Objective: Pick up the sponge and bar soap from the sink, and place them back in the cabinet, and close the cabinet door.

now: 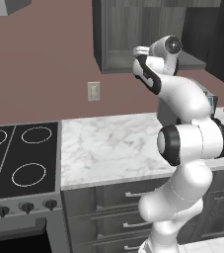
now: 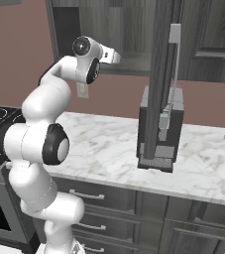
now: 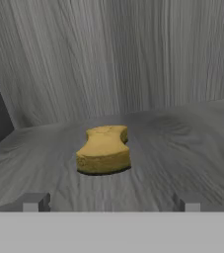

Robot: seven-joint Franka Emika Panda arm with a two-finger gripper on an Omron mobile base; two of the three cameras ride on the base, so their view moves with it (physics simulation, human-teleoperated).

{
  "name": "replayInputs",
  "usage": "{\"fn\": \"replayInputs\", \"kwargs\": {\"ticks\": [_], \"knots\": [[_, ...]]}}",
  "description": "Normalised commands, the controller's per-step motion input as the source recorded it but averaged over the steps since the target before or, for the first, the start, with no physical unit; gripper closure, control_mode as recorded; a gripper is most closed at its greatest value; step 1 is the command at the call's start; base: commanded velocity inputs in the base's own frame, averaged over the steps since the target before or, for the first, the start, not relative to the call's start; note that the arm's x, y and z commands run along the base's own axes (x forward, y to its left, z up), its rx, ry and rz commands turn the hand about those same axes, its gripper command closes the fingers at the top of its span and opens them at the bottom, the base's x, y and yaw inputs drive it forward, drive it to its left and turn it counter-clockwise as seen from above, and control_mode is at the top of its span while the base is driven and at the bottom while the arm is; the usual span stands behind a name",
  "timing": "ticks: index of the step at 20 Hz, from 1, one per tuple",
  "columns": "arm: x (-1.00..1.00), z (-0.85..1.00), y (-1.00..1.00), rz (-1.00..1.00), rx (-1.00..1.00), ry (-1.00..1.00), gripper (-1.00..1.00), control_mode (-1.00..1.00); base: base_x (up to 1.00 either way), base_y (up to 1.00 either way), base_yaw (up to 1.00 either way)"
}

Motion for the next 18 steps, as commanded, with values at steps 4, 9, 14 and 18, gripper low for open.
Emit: {"fn": "replayInputs", "kwargs": {"ticks": [4, 9, 14, 18], "knots": [[-0.84, 0.00, 0.00, 0.04, 0.00, 0.00, -1.00, -1.00, 0.00, 0.00, 0.00], [-0.79, 0.00, 0.00, 0.03, 0.00, 0.09, -1.00, -1.00, 0.00, 0.00, 0.00], [-0.84, -0.01, 0.06, 0.02, 0.00, 0.26, -1.00, -1.00, 0.00, 0.00, 0.00], [-0.86, -0.03, 0.17, 0.02, -0.03, 0.26, -1.00, -1.00, 0.00, 0.00, 0.00]]}}
